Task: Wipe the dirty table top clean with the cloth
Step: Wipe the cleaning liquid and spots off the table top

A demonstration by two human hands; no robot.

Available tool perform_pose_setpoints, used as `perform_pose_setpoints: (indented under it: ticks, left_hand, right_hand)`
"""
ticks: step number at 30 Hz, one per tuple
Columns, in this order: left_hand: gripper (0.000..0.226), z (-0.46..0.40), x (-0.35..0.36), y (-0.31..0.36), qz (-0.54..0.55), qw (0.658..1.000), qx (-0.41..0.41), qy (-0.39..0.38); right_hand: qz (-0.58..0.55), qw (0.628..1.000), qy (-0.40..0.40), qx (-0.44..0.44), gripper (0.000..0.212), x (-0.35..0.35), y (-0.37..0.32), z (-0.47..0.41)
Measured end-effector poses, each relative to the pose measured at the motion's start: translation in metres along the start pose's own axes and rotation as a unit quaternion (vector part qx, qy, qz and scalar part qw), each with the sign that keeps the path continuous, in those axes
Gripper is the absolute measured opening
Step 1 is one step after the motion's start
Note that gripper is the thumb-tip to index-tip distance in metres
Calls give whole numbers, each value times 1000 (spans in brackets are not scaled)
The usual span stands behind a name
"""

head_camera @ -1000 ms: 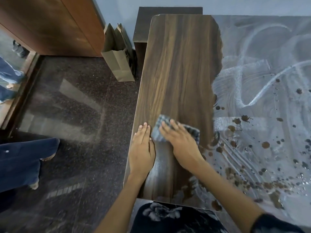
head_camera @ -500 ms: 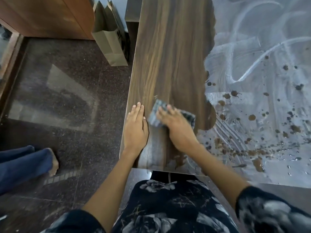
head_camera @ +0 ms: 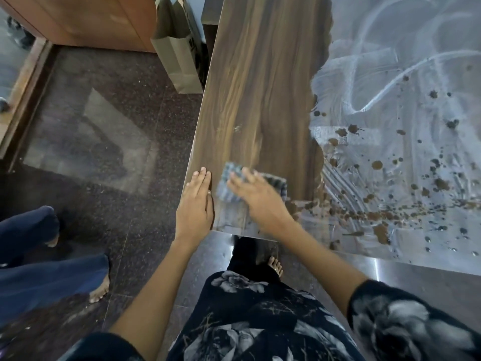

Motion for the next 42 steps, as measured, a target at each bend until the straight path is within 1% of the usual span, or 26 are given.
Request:
perform_pose_setpoints:
  ticks: [1, 2, 3, 5, 7, 9, 11, 12, 13, 15, 17, 18, 21, 23, 25, 27, 29, 31, 35, 36, 37, 39, 42]
  left_hand:
    - [43, 4, -1, -2, 4, 1000, 1, -1]
    - [43, 9, -2, -3, 5, 1000, 3, 1]
    - [43, 12, -2, -5, 6, 1000, 2, 3]
    - [42, 21, -3, -7, 17, 1000, -8, 7]
    - [41, 28, -4, -8, 42, 999, -22, 17]
    - [40, 33, -7, -9, 77, 996, -33, 28]
    - [38, 33, -10, -13, 105, 993, -33, 32]
    - [37, 32, -12, -15, 112, 993, -31, 31]
    - [36, 32, -13, -17, 116, 992, -29, 29]
    - [36, 31, -13, -18, 121, 992, -28, 28]
    - [36, 31, -13, -18, 119, 992, -35, 31]
    - [36, 31, -12, -17, 120, 991, -41, 32]
    - [37, 31, -11, -16, 130, 990, -56, 29]
    - [38, 31, -11, -15, 129, 990, -56, 24]
    - [39, 31, -11, -14, 125, 991, -53, 14]
    - [40, 32, -10, -13, 120, 992, -45, 3]
    - [41, 34, -9, -12, 117, 992, -35, -10]
    - [41, 35, -8, -11, 118, 992, -26, -19]
    - [42, 38, -6, -12, 113, 993, -19, -22]
    - [42, 39, -5, -12, 114, 993, -21, -23]
    - [42, 37, -6, -12, 116, 993, -20, -24]
    - [43, 35, -5, -11, 114, 993, -25, -26]
    - [43, 32, -1, -7, 83, 996, -32, -27]
  right_hand:
    - [12, 999, -20, -39, 81, 11, -9, 18]
    - [15, 998, -30, -60, 80, 18, -8, 38]
    - [11, 998, -26, -60, 77, 18, -1, 55]
    - [-17, 1000, -1, -3, 73, 8, 28, 76]
    - [-32, 997, 30, 66, 73, -9, 52, 71]
    - [-24, 992, 54, 112, 77, -20, 55, 47]
    - [-28, 989, 72, 124, 78, -20, 36, 24]
    - [-25, 992, 67, 104, 80, -13, 20, 17]
    - [-13, 996, 55, 63, 80, -4, 0, 16]
    - [15, 1000, 7, -23, 75, 22, -32, 30]
    - [28, 997, -24, -70, 70, 35, -38, 56]
    - [25, 997, -25, -72, 71, 36, -31, 69]
    - [11, 1000, 4, -13, 81, 23, 6, 99]
    - [5, 999, 21, 37, 82, 13, 25, 102]
    - [-8, 995, 44, 91, 78, 4, 27, 88]
    - [-4, 991, 61, 117, 76, 3, 11, 68]
    - [0, 995, 51, 82, 74, 11, -18, 51]
    - [6, 1000, 9, 17, 73, 25, -39, 48]
    - [23, 996, -60, -55, 82, 42, -29, 84]
    - [13, 996, -60, -60, 84, 43, -19, 97]
    - [-5, 998, -43, -47, 86, 38, -5, 110]
    - [-47, 998, 4, 32, 83, 24, 30, 126]
    - [-82, 978, 86, 170, 65, 5, 61, 122]
Point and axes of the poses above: each hand's wrist, its own z-axis away from the middle knuckle, its own x-axis out of the palm, y = z × x, the point moved 9 cm from there along -z, towards the middle knuckle, and after that the axes turned 8 degrees about -y, right-handed, at the moved point
